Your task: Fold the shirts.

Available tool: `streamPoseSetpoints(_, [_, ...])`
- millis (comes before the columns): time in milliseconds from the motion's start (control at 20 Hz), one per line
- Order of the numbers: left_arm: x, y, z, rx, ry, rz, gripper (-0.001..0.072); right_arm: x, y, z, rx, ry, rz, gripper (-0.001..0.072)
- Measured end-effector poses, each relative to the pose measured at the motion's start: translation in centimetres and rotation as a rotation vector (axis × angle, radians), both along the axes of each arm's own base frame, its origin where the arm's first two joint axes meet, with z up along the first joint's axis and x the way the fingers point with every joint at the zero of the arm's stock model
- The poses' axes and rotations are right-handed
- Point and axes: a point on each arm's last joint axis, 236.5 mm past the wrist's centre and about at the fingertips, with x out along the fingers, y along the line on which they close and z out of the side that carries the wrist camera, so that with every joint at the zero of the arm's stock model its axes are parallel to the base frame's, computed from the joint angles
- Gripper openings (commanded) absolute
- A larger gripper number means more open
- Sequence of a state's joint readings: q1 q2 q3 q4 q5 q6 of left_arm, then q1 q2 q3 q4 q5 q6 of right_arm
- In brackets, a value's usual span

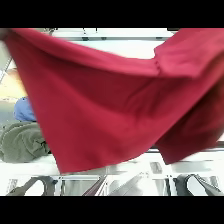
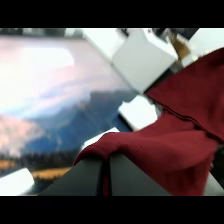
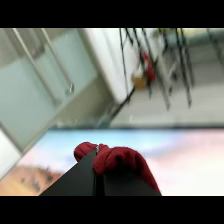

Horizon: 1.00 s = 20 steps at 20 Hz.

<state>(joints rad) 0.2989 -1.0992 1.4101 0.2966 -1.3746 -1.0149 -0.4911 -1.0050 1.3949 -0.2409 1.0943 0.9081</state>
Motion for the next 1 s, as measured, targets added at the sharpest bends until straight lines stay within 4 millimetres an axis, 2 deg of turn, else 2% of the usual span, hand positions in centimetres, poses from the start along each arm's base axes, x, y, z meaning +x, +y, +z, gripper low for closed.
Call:
streamPoseSetpoints(50, [2.3,-0.6,-3.4,0.017,0.070,0.000,0.0029,2.5,-0.1,-3.5,0.021,0.090,0.026,0.0014])
streamPoseSetpoints(150, [6.9,-1.6,-10.2,0.045,0.203,0.006,0.0029,7.2,0.0,-11.8,0.059,0.286,0.063,0.0015])
streamPoseSetpoints(200, [9.0,-1.8,-13.4,0.062,0.257,0.007,0.0053,9.3,-0.1,-16.1,0.077,0.372,0.067,0.0015])
streamPoseSetpoints(250, [10.8,-2.1,-16.0,0.071,0.298,0.006,0.0261,11.2,-0.1,-20.2,0.105,0.451,0.062,0.0017])
streamPoseSetpoints(300, [12.6,-2.2,-18.4,0.077,0.334,0.004,0.0315,12.7,-0.3,-23.9,0.121,0.511,0.053,0.0126])
streamPoseSetpoints(350, [14.2,-2.1,-20.2,0.074,0.371,0.006,0.0315,13.9,-0.5,-27.2,0.134,0.559,0.043,0.0359])
streamPoseSetpoints(400, [15.6,-1.8,-21.8,0.076,0.399,0.005,0.0315,15.1,-0.8,-29.8,0.157,0.589,0.030,0.0450])
streamPoseSetpoints(450, [16.7,-1.4,-22.5,0.071,0.419,0.004,0.0315,15.9,-1.3,-31.5,0.183,0.605,0.017,0.0452])
streamPoseSetpoints(550, [18.1,0.0,-22.7,0.049,0.456,0.000,0.0315,16.7,-2.8,-33.1,0.204,0.613,-0.005,0.0460])
streamPoseSetpoints(600, [18.2,1.0,-22.5,0.042,0.481,-0.002,0.0315,16.7,-3.8,-32.9,0.216,0.605,-0.012,0.0455])
streamPoseSetpoints(650, [18.0,1.9,-22.2,0.034,0.509,-0.007,0.0315,16.4,-4.8,-32.4,0.224,0.595,-0.008,0.0301])
streamPoseSetpoints(700, [17.3,2.8,-22.1,0.034,0.550,-0.016,0.0314,15.9,-5.6,-31.8,0.229,0.589,0.002,0.0050])
streamPoseSetpoints(850, [13.2,3.9,-24.1,0.088,0.731,-0.057,0.0313,13.0,-7.0,-30.4,0.207,0.602,0.068,0.0015])
streamPoseSetpoints(1000, [6.3,3.1,-28.2,0.223,0.937,-0.092,0.0313,8.9,-6.7,-31.2,0.154,0.683,0.144,0.0015])
